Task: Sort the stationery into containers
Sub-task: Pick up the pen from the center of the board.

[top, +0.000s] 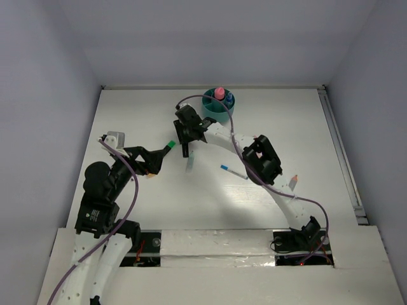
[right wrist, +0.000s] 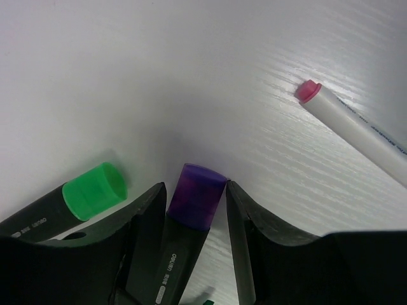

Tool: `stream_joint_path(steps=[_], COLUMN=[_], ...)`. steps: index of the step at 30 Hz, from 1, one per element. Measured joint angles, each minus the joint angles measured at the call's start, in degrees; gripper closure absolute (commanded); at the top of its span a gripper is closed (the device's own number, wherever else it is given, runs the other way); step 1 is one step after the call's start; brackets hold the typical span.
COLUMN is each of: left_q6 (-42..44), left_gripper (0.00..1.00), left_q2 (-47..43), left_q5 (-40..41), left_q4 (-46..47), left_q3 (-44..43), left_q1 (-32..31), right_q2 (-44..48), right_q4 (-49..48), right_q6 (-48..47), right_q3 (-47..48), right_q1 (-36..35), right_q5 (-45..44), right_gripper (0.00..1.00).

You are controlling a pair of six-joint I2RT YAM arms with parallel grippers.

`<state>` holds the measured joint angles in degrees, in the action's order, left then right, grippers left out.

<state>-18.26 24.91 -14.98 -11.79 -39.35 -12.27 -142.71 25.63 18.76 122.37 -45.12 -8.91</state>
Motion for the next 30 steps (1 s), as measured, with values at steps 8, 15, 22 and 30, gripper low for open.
stream_joint_path(steps=[8, 15, 22, 30], left_q6=[0.00, 0.00, 0.00, 0.00], left_gripper=[0.01, 0.01, 0.01, 0.01], left_q2=[0.00, 0.02, 0.00, 0.04], left_q5=[0.00, 0.00, 0.02, 0.02], left_q4=[0.00, 0.00, -0.02, 0.00], left_q3=[0.00, 0.00, 0.00, 0.00], left_q1=[0.00, 0.00, 0.00, 0.00], right_q2=[-3.32, -4.55, -3.61, 4.31], right_q4=[5.29, 6.49, 4.04, -9.81], right_q6=[-4.70, -5.60, -5.01, -2.93], right_q3=[6.40, 8.63, 6.25, -10.08], right_q1=[-1.55, -2.21, -2.21, -2.21], right_q5=[-4.50, -6.14, -6.08, -5.73], right_gripper=[0.52, 0.75, 0.98, 1.00])
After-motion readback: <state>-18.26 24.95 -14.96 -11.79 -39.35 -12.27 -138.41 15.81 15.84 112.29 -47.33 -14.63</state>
